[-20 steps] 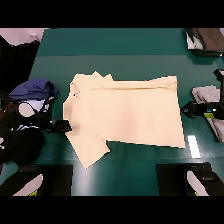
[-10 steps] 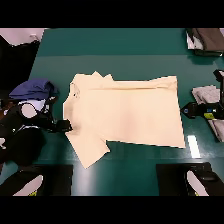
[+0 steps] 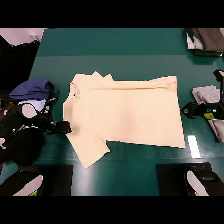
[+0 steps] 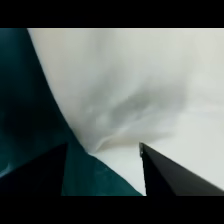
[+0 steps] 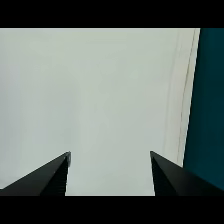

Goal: Fold the shirts.

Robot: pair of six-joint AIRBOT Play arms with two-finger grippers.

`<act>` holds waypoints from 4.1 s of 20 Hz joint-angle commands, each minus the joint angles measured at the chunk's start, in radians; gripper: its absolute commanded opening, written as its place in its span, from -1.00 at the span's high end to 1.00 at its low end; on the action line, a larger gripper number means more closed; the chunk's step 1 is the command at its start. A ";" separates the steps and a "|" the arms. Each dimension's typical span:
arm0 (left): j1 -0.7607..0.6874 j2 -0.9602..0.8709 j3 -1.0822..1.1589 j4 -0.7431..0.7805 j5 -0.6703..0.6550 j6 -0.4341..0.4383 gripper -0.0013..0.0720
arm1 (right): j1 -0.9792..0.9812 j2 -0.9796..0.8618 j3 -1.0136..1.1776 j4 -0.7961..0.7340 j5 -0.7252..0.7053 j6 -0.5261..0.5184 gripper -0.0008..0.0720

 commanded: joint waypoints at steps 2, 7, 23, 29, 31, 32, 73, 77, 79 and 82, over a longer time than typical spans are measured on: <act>0.000 -0.001 0.000 -0.013 0.027 0.000 -0.50 | 0.000 0.001 -0.001 0.000 0.000 0.000 -0.56; 0.000 -0.056 -0.016 -0.049 0.018 0.000 -0.50 | 0.000 0.001 -0.001 0.000 0.005 0.000 -0.56; 0.000 -0.055 0.116 -0.063 -0.033 0.110 0.90 | -0.371 0.001 -0.305 -0.061 0.154 -0.081 -0.84; 0.000 -0.055 0.116 -0.065 -0.031 0.132 0.90 | -0.371 -0.081 -0.403 -0.046 0.098 -0.089 -0.76; 0.000 -0.055 0.116 -0.065 -0.031 0.132 0.90 | -0.368 -0.144 -0.388 0.021 0.076 -0.092 -0.76; 0.000 -0.055 0.116 -0.065 -0.031 0.132 0.90 | -0.368 -0.167 -0.378 0.045 0.065 -0.092 -0.68; 0.000 0.194 1.559 -0.136 -0.278 0.096 0.90 | -0.251 -0.009 1.140 0.103 0.122 -0.095 0.94; 0.000 0.235 1.567 -0.155 -0.359 0.052 0.90 | -0.251 -0.072 1.300 0.101 0.293 -0.041 0.94; 0.000 0.248 1.566 -0.148 -0.408 0.020 0.90 | -0.251 -0.082 1.302 0.092 0.356 -0.010 0.94; 0.000 0.243 1.533 -0.056 -0.446 0.018 0.90 | -0.251 -0.063 1.162 0.095 0.370 0.041 0.94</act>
